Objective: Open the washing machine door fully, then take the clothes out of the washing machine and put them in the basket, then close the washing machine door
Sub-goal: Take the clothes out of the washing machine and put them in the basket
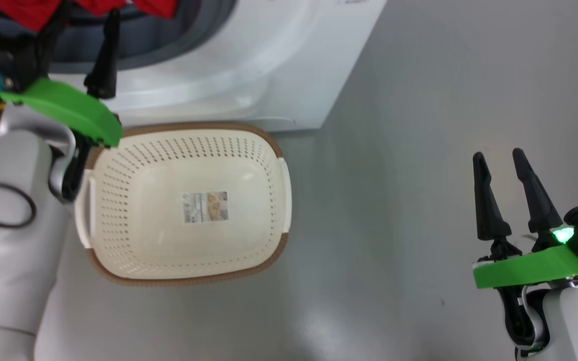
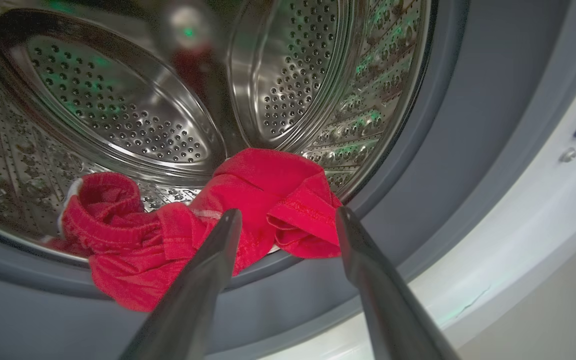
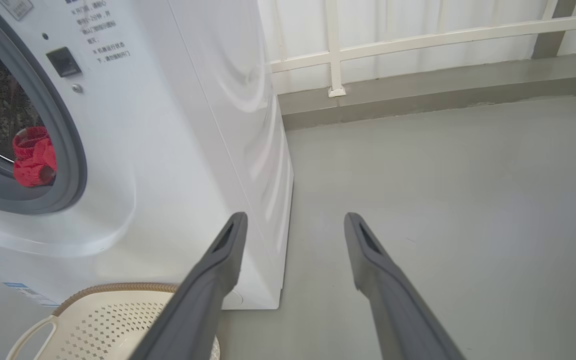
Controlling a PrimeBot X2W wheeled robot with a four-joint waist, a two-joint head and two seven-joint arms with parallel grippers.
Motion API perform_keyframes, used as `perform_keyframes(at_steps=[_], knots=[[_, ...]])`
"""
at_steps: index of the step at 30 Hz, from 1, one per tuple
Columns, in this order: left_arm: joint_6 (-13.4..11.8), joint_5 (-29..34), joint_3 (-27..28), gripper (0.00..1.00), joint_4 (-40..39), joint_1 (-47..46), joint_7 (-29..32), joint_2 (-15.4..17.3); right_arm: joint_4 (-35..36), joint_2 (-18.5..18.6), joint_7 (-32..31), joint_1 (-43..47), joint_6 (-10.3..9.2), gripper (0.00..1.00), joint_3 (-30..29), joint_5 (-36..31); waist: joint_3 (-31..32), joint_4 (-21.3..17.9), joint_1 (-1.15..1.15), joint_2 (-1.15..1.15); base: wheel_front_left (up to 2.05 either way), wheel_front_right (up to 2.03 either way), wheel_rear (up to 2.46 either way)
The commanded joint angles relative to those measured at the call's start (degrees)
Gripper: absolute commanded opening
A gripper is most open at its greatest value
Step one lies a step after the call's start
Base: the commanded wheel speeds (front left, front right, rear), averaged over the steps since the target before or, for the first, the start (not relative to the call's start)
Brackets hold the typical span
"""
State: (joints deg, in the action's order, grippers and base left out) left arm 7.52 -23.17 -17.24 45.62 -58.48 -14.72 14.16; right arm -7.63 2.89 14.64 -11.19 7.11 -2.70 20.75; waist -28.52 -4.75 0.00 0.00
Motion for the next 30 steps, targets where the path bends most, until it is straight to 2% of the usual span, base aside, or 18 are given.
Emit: perform_keyframes(at_steps=[1,11,19,27,28,29,30], knots=[[0.0,-1.2,-0.4,1.0,0.6,-2.7,-0.3,3.1,1.5,0.0,0.4,-0.8,0.37,1.0,1.6,0.9,-4.0,-2.8,0.0,0.0,0.0,0.0,0.0],[0.0,-9.0,-10.2,1.0,7.8,-13.2,-0.3,6.7,1.9,0.0,0.4,-2.8,0.37,1.0,2.8,2.3,-8.3,-4.9,0.0,0.0,0.0,0.0,0.0],[0.0,-13.1,-14.2,1.0,11.3,-19.1,-0.3,9.3,2.4,0.0,0.4,-3.9,0.37,1.0,4.3,2.7,-11.1,-6.4,0.0,0.0,0.0,0.0,0.0],[0.0,-15.8,-19.2,1.0,12.7,-21.6,-0.3,10.2,2.7,0.0,0.4,-4.1,0.37,1.0,4.5,3.2,-12.4,-7.4,0.0,0.0,0.0,0.0,0.0],[0.0,-16.1,-19.6,0.85,12.6,-21.9,-0.3,10.4,2.8,0.0,0.4,-4.1,0.37,1.0,4.5,3.2,-12.4,-7.5,0.0,0.0,0.0,0.0,0.0],[0.0,-16.4,-19.9,0.85,12.5,-22.1,-0.3,10.6,2.8,0.0,0.4,-4.1,0.37,1.0,4.4,3.3,-12.4,-7.5,0.0,0.0,0.0,0.0,0.0],[0.0,-16.6,-20.2,0.44,12.3,-22.2,-0.3,10.7,2.8,0.0,0.4,-4.1,0.37,1.0,4.4,3.3,-12.4,-7.5,0.0,0.0,0.0,0.0,0.0]])
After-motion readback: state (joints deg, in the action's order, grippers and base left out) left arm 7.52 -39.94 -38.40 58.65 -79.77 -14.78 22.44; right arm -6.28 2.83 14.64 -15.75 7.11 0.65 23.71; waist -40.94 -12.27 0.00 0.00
